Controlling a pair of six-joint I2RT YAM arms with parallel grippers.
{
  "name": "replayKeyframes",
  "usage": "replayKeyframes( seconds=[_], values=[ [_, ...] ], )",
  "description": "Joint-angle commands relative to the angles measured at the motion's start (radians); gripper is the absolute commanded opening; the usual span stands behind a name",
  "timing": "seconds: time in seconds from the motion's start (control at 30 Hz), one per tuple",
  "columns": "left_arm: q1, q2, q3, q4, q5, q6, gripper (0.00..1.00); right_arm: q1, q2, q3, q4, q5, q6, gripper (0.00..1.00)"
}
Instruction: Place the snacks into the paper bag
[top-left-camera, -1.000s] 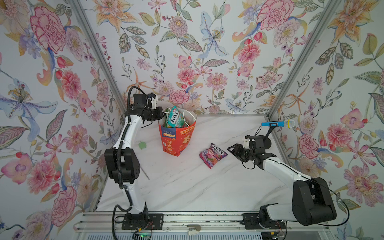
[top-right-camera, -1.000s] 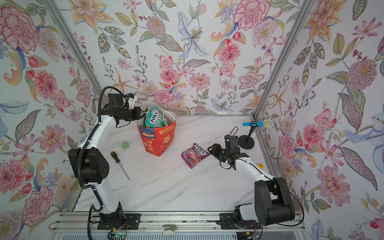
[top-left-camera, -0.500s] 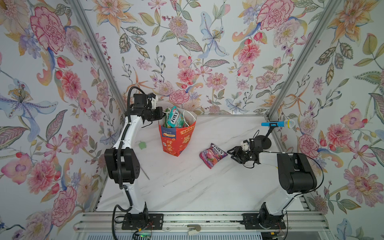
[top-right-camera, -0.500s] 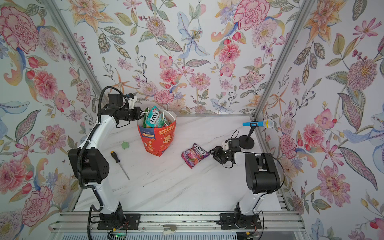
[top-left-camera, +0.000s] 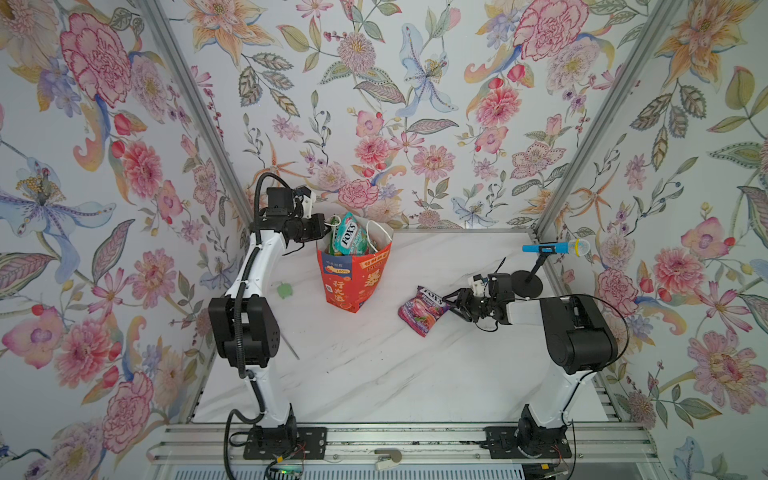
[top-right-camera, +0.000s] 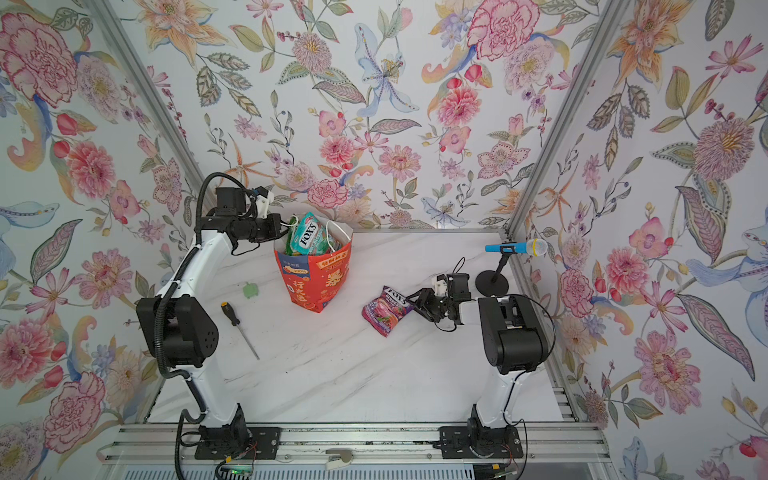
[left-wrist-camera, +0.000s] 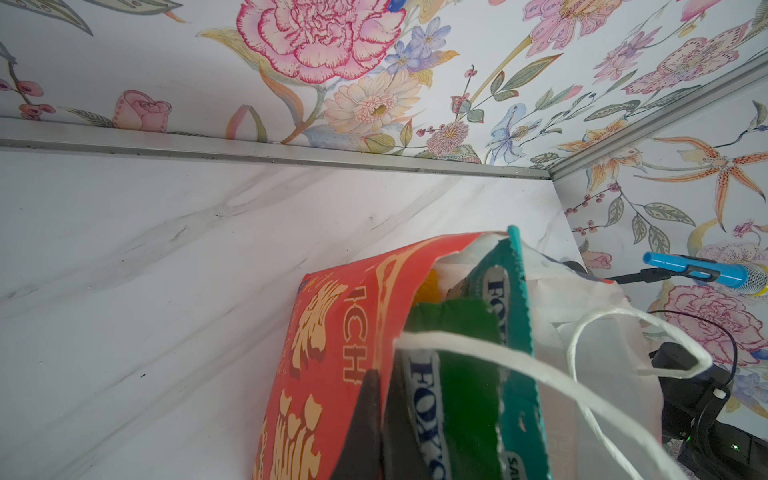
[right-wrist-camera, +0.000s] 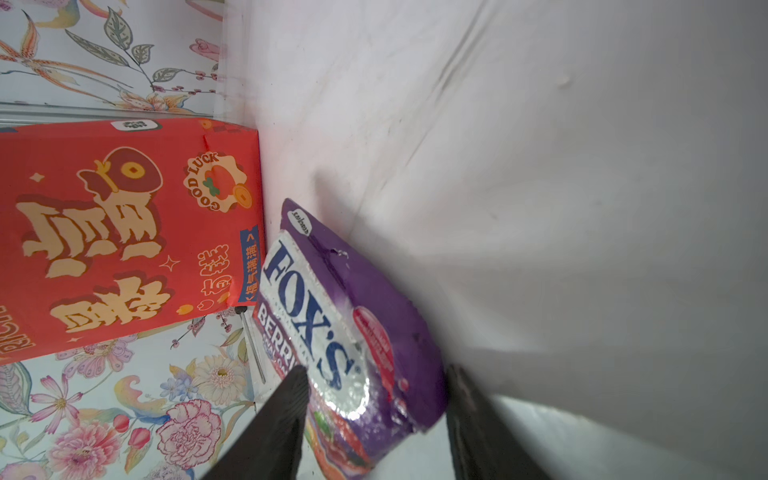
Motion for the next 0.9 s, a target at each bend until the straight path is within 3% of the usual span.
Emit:
replayKeyframes(
  seconds=[0.0,0.13,0.4,0.6,0.87],
  values=[
    [0.018,-0.060,0.040,-0.008,-0.001,0.012,0.00,0.025,0.021,-0.001,-0.028,-0.008,-0.016,0.54],
    [0.018,-0.060,0.041,-0.006,0.004,0.009,0.00,0.041,0.048,0.003,0.067,0.003,0.044,0.46],
    [0.018,-0.071,0.031,-0.010,0.002,0.015,0.00,0.054,0.077,0.045,0.190,0.017,0.107,0.00],
    [0.019,-0.075,0.026,-0.010,0.002,0.016,0.00,0.064,-0.048,0.032,0.252,0.044,0.137,0.00],
    [0.021,-0.073,0.025,-0.005,0.007,0.015,0.00,0.160,-0.301,0.227,-0.038,0.199,-0.010,0.00]
  ],
)
